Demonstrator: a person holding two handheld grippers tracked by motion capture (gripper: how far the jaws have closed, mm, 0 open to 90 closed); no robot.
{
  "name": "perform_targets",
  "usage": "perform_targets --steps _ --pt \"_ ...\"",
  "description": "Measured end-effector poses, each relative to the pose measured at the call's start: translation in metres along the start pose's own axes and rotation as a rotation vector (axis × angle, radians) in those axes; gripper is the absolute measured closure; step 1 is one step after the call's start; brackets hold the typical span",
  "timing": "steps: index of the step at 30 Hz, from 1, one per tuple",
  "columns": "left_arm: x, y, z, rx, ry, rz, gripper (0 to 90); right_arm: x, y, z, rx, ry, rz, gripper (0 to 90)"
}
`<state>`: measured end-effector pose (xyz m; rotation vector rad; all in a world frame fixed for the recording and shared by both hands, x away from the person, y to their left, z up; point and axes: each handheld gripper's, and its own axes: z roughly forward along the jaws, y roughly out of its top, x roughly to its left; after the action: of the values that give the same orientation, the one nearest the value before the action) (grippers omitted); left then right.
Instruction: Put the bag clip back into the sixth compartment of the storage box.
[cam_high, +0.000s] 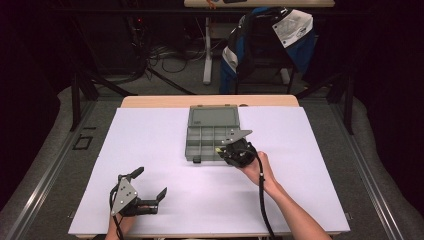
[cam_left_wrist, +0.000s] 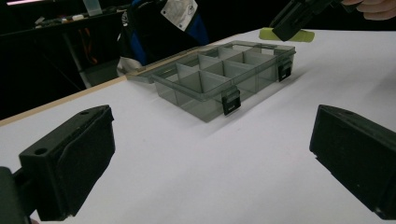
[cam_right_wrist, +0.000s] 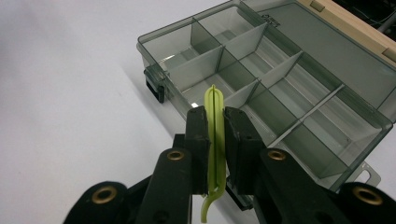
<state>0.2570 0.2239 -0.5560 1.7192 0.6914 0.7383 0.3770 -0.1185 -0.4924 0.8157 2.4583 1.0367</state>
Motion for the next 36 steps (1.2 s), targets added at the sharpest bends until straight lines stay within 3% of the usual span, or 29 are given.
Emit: perform_targets --steps 36 --pt "0.001 0.0 -0.001 -0.004 -0.002 0.001 0.1 -0.017 0.033 0.021 0.025 0.013 0.02 80.8"
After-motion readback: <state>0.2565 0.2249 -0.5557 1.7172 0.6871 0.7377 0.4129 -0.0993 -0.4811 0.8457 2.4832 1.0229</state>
